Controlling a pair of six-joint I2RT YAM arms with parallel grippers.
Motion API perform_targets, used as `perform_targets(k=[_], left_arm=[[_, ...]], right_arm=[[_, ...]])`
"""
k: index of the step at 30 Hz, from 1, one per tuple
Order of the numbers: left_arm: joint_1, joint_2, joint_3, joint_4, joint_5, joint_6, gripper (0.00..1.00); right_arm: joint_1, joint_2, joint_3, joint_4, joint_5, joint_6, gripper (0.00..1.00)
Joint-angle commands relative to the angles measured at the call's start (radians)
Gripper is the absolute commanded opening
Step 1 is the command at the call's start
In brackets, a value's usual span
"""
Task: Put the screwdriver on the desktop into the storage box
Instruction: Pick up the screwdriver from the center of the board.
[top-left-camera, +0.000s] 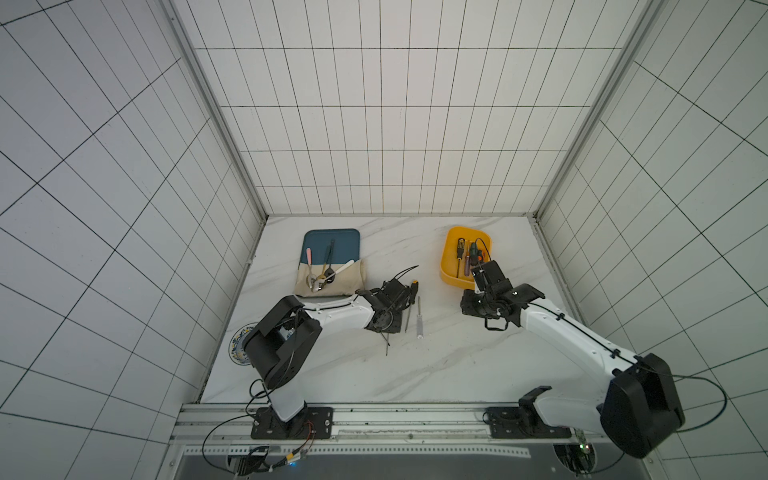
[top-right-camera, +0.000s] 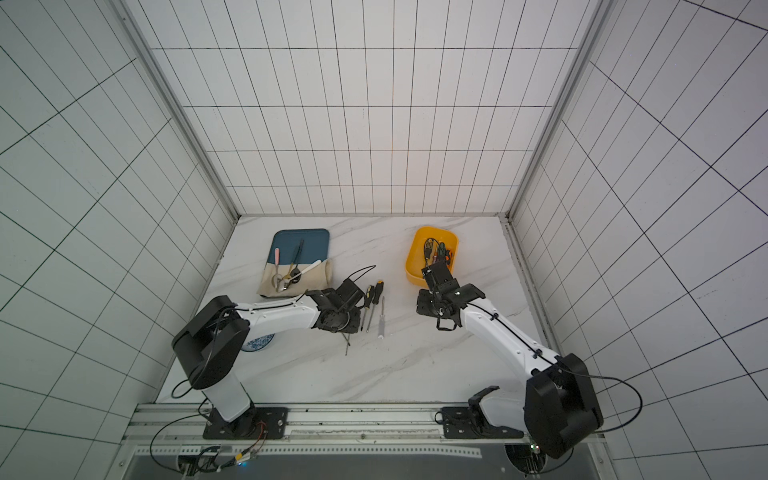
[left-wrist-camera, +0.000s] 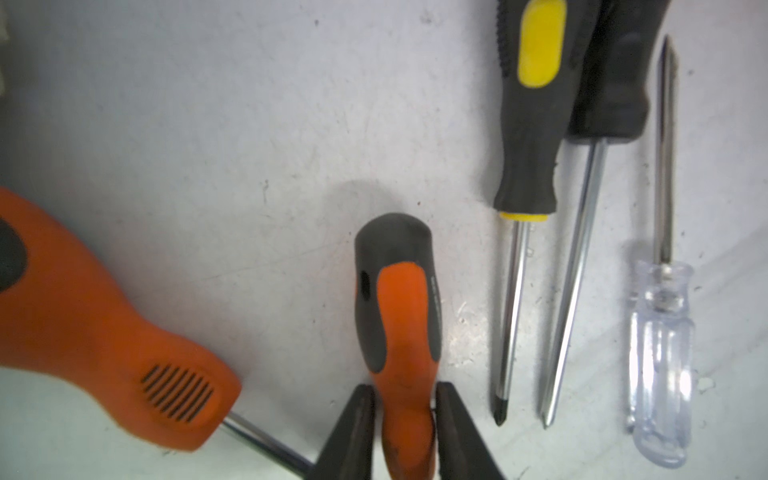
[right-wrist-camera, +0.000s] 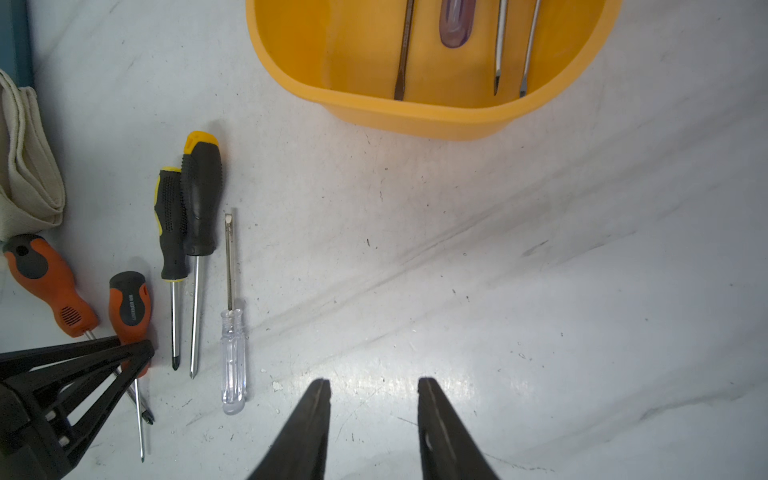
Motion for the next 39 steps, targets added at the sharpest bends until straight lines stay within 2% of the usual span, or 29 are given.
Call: perform_targets(k=[1,3,9,13,20,24,32,39], left_arm=[[-0.008,0.039,0.005,-0.001,-0.008,-0.004,0.11],[-0.008,0.038,0.005,0.003,-0.004,-0.004,0.00],[0.001,-0.055,0.020,-0.017,-0.005,0.007,0.00],[0.022,-0.167,0.018,-0.011,0.048,0.015,0.00],[0.047,-0.390,-0.079,0.098,0.167,-0.013,0.00],[0.059,-0.500,-0.143,0.166,0.202,-0.048,0.00],[0.065,-0.631,-0.209,0.237,0.244,-0.072,0.00],[0.069,-0.656,-0.228,0.232,0.256,-0.071,0.00]], right_arm=[[0.010,-0.004,-0.028,0.010,-0.004,0.015,0.39],[0.010,-0.008,-0.026,0.011,-0.022,0.017,0.39],[0.010,-0.064,-0.039,0.042,-0.113,0.010,0.44],[0.010,-0.093,-0.039,0.106,-0.244,0.021,0.47],[0.020,-0.056,-0.061,0.350,-0.530,0.110,0.49],[0.047,-0.025,-0.056,0.511,-0.644,0.170,0.50],[0.121,0.084,0.061,0.594,-0.727,0.196,0.51],[0.186,0.169,0.116,0.668,-0.765,0.225,0.50]])
